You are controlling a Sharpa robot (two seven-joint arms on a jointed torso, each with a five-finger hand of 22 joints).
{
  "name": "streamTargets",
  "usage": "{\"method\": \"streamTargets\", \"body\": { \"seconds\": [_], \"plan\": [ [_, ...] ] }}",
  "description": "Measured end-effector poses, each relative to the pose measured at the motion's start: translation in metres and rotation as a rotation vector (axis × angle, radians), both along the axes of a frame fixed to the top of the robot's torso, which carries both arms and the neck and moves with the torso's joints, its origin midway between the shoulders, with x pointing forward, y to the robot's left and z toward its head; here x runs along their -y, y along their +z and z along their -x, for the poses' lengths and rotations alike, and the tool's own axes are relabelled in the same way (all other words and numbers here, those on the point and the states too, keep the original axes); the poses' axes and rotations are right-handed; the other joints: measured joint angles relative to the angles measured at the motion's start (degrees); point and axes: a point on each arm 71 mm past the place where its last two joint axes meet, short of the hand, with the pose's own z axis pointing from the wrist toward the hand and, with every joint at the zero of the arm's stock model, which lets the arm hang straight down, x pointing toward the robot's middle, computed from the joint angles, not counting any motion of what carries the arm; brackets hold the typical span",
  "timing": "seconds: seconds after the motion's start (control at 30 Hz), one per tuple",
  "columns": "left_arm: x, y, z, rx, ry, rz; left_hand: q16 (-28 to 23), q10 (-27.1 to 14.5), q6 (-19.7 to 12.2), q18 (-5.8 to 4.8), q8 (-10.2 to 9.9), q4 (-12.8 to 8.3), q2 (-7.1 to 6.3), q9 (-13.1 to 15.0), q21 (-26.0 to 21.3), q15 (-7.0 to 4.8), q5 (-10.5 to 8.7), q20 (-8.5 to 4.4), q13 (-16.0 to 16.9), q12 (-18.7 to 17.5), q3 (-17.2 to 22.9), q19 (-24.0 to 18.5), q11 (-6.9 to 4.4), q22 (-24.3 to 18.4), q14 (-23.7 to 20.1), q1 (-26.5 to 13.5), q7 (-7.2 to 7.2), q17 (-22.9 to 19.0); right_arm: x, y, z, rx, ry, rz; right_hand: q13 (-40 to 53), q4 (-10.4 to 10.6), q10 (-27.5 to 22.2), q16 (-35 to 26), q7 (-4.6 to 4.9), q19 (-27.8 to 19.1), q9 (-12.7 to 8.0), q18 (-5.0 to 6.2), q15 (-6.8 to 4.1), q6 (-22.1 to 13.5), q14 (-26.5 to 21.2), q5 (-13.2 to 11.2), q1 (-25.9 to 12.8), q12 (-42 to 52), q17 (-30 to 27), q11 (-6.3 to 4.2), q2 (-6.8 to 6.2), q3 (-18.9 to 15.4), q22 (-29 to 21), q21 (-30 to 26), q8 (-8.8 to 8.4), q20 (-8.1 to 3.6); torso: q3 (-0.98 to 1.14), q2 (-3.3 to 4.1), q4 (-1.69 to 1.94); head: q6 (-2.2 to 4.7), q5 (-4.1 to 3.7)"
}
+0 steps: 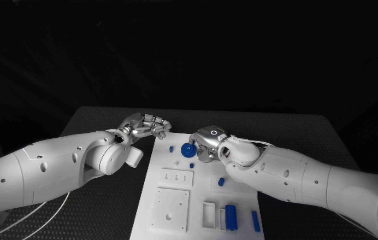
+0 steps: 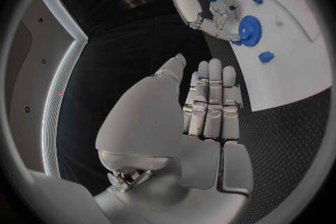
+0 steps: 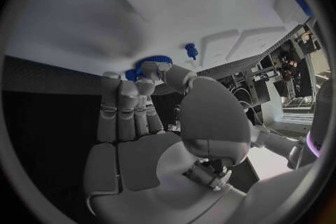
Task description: Assemble the parts on the task board
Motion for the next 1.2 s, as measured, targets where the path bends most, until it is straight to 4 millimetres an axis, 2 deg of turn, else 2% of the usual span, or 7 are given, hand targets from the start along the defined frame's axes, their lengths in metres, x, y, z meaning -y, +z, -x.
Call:
{"method": "streamTargets", "body": {
  "seconds": [0.27,0.5,0.63,0.77,0.87,1.03,1.2],
  "plan": [
    [-0.003,0.0,0.0,-0.001,0.005,-0.001,0.0,0.0,0.0,0.0,0.0,0.0,0.0,0.0,0.0,0.0,0.0,0.0,0.0,0.0,0.0,0.0,0.0,0.0,0.0,0.0,0.0,0.05,0.015,0.002,0.001,-0.01,-0.021,-0.008,0.0,-0.11,-0.01,0.1,0.0,0.0,0.3,0.0,0.0,0.0,0.0,0.21,-0.7,0.23,0.02,0.01,0.32,0.11,0.0,0.31,0.5,0.01,0.01,0.0,-0.08,0.29,-0.02],
    [-0.004,0.0,0.001,-0.001,0.007,-0.001,0.0,0.0,0.0,-0.01,0.0,0.04,0.0,-0.01,0.0,0.0,0.0,0.0,0.05,0.0,-0.04,0.0,0.0,-0.01,0.0,0.0,0.0,0.05,0.028,0.017,0.005,0.004,-0.025,-0.077,0.0,0.01,-0.01,0.33,-0.2,0.37,0.3,0.03,0.0,0.2,0.0,-0.5,-0.97,0.45,0.08,0.01,0.05,0.55,0.0,0.54,0.78,0.08,0.03,0.0,-0.01,0.2,-0.19],
    [-0.008,0.0,0.001,0.0,0.013,-0.003,0.0,0.0,0.0,-0.01,0.0,0.13,0.0,-0.01,0.0,0.0,0.0,0.0,0.04,0.0,-0.13,0.0,0.0,-0.01,0.0,0.0,0.0,0.04,0.041,0.032,0.008,0.02,-0.029,-0.149,-0.01,0.19,-0.01,0.39,-0.21,0.87,0.29,0.03,-0.06,0.21,0.36,-4.25,-1.52,0.45,0.08,0.01,-0.51,0.09,0.0,0.53,0.78,-0.21,0.02,-0.01,-0.03,0.17,-0.31],
    [-0.012,0.0,0.0,0.0,0.022,-0.006,0.0,0.0,0.0,-0.01,0.0,0.13,0.0,0.04,0.0,0.0,0.0,0.21,0.04,0.0,-0.13,-0.21,0.0,-0.01,0.0,0.0,0.0,0.04,0.056,0.05,0.011,0.034,-0.034,-0.206,-0.09,0.41,-0.01,0.39,-0.21,1.07,0.39,0.03,-0.04,0.21,0.44,-11.87,-2.37,0.68,0.1,0.01,-1.35,-4.06,0.0,0.84,0.99,-0.38,0.06,-0.04,-0.16,0.25,-0.47],
    [-0.014,0.0,-0.001,0.002,0.026,-0.008,0.0,0.0,0.0,-0.01,0.0,0.13,0.0,0.05,0.0,0.0,0.0,0.21,0.04,0.0,-0.13,-0.21,0.0,-0.01,0.0,0.0,0.0,0.04,0.073,0.059,0.013,0.033,-0.052,-0.232,-0.16,0.5,-0.01,0.4,-0.21,1.15,0.49,0.03,-0.04,0.21,0.44,-15.93,-2.91,0.68,0.16,0.01,-1.81,-7.54,0.0,0.84,1.07,-0.3,0.07,-0.14,-0.36,0.33,-0.72],
    [-0.016,0.0,-0.004,0.006,0.033,-0.011,-0.12,0.0,0.0,-0.01,0.0,0.27,0.0,0.04,0.0,0.0,0.0,0.21,0.1,0.0,-0.27,-0.21,0.0,-0.02,0.0,0.0,0.0,0.06,0.104,0.063,0.014,0.004,-0.094,-0.256,-0.25,0.21,-0.01,0.4,-0.21,1.15,0.57,0.03,-0.04,0.21,0.44,-17.32,-3.66,0.68,0.32,0.01,-1.39,-12.24,0.0,0.84,1.32,-0.31,0.16,-0.36,-0.82,0.2,-0.93],
    [-0.017,0.0,-0.007,0.012,0.035,-0.011,-0.23,0.0,0.0,-0.02,0.0,0.27,0.0,0.04,0.0,0.0,0.0,-0.01,0.1,-0.22,-0.27,-0.43,0.0,-0.02,0.0,0.0,0.0,0.09,0.133,0.061,0.014,-0.041,-0.134,-0.271,-0.31,-0.26,-0.01,0.39,-0.2,0.42,0.63,0.01,-0.07,0.2,0.41,-17.56,-3.79,0.68,0.36,0.01,-1.26,-14.79,-0.02,0.88,1.32,-0.4,0.3,-0.66,-1.49,0.01,-1.1]
  ]
}}
